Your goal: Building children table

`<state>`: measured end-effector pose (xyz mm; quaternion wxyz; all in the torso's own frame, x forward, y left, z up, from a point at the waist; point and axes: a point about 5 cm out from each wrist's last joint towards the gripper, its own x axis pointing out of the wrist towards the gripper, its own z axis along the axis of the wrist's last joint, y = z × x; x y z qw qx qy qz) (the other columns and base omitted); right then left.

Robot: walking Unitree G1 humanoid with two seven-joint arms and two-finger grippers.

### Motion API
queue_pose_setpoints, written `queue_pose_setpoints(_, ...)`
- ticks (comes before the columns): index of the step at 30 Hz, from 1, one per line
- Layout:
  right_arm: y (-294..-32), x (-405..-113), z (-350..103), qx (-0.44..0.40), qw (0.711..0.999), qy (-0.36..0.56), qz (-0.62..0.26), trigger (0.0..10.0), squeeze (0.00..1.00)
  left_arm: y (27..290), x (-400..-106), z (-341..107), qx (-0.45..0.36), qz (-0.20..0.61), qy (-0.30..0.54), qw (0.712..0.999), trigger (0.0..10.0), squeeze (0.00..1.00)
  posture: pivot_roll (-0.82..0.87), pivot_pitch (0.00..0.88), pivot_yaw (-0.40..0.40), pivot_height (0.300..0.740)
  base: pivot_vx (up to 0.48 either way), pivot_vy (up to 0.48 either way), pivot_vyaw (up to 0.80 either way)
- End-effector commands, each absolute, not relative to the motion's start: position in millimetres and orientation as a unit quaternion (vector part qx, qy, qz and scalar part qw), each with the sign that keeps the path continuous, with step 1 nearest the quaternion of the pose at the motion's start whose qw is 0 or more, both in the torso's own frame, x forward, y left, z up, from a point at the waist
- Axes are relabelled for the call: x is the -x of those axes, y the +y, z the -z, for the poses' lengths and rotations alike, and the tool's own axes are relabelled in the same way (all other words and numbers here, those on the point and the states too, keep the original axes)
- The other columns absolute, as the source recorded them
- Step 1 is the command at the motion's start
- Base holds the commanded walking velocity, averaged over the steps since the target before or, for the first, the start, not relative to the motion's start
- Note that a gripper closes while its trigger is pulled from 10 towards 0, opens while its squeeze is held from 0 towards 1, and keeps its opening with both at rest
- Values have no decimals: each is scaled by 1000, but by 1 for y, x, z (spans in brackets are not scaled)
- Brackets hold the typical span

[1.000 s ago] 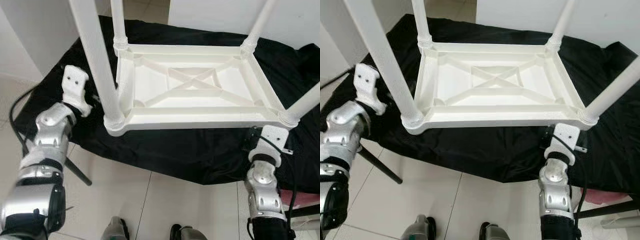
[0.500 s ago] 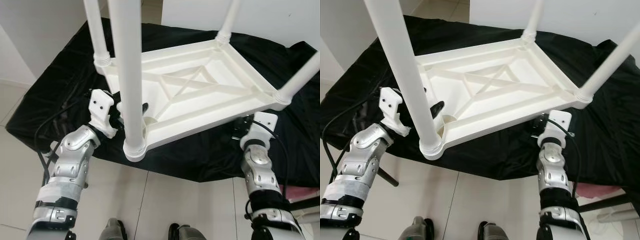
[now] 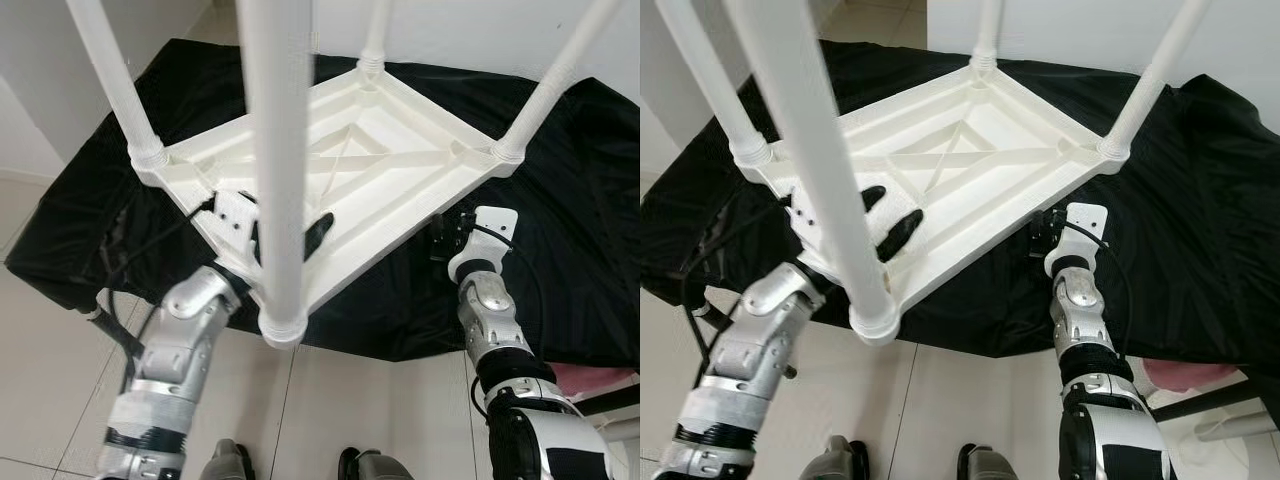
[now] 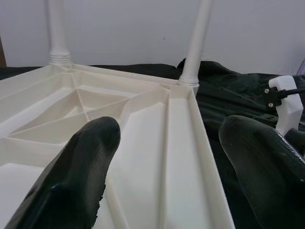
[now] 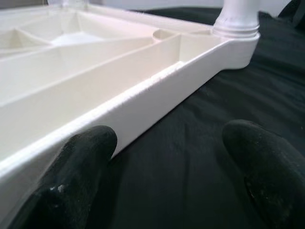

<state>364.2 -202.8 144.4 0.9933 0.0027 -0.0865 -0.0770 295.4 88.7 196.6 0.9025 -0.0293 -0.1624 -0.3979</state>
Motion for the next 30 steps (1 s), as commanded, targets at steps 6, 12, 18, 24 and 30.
queue_pose_setpoints(6,-216,-356,-147,-22,985,-125,118,10000,0,86,-290,-194,53,367,-150,917,10000,0,52,114,4,740,0,0,0)
queue_pose_setpoints(12,-225,-342,-146,-22,984,-149,98,10000,0,110,-292,-195,6,371,-140,918,10000,0,59,123,5,740,0,0,0)
queue_pose_setpoints(18,-223,-316,-153,-1,984,-178,6,10000,0,141,-285,-194,-53,399,-114,908,10000,0,53,134,11,740,0,0,0)
queue_pose_setpoints(24,-212,-297,-158,16,980,-180,-80,10000,0,152,-278,-194,-81,412,-97,902,10000,0,50,145,4,740,0,0,0)
queue_pose_setpoints(30,-198,-285,-171,31,969,-177,-167,10000,0,162,-271,-186,-138,455,-59,877,10000,0,56,162,-3,740,0,0,0)
